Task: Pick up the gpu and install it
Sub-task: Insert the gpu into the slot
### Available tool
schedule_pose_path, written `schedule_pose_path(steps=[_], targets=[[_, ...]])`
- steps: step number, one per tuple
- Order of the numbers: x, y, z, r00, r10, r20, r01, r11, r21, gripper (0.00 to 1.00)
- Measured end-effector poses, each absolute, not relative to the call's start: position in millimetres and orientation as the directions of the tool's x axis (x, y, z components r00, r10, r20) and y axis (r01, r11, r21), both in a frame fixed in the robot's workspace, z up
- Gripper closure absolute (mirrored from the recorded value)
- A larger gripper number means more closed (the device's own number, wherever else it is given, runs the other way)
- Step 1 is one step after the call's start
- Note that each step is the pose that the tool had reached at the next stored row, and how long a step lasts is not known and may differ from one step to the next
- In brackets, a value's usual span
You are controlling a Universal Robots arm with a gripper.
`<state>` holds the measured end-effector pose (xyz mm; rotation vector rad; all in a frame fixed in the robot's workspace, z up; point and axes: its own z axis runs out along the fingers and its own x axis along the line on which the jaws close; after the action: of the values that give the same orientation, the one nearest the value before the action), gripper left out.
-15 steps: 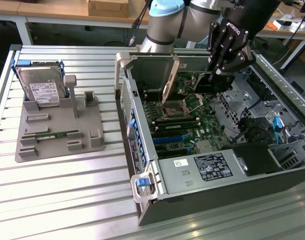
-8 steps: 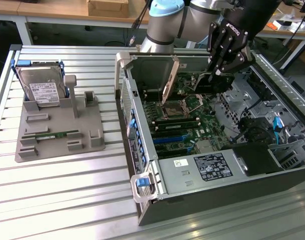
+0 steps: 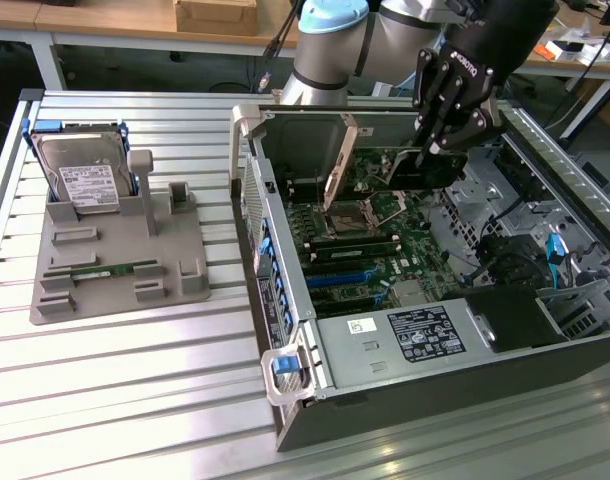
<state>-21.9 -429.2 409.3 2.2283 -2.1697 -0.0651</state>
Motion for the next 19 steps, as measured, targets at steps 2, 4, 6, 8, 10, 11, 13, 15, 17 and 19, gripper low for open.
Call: schedule_pose_path(steps=[2,4,6,8,10,11,13,15,17,19], targets=[[-22.0,-429.3,408.7,0.026,-1.0,-0.009,-0.998,-0.027,0.051,0.74],[-21.9,-429.3,408.1,0.026,-1.0,-0.008,-0.998,-0.027,0.051,0.74],[-22.0,-429.4,407.5,0.026,-1.0,-0.009,-0.998,-0.027,0.051,0.74],[-22.0,-429.4,407.2,0.026,-1.0,-0.009,-0.998,-0.027,0.051,0.74],[-22.0,-429.4,406.5,0.026,-1.0,-0.009,-0.998,-0.027,0.051,0.74],[-22.0,-429.4,406.2,0.026,-1.0,-0.009,-0.998,-0.027,0.051,0.74],[-21.9,-429.4,405.6,0.026,-1.0,-0.008,-0.998,-0.027,0.051,0.74],[-22.0,-429.4,404.8,0.026,-1.0,-0.008,-0.998,-0.027,0.051,0.74],[-22.0,-429.4,404.2,0.026,-1.0,-0.009,-0.998,-0.027,0.051,0.74],[-21.9,-429.4,403.5,0.026,-1.0,-0.008,-0.998,-0.027,0.051,0.74]])
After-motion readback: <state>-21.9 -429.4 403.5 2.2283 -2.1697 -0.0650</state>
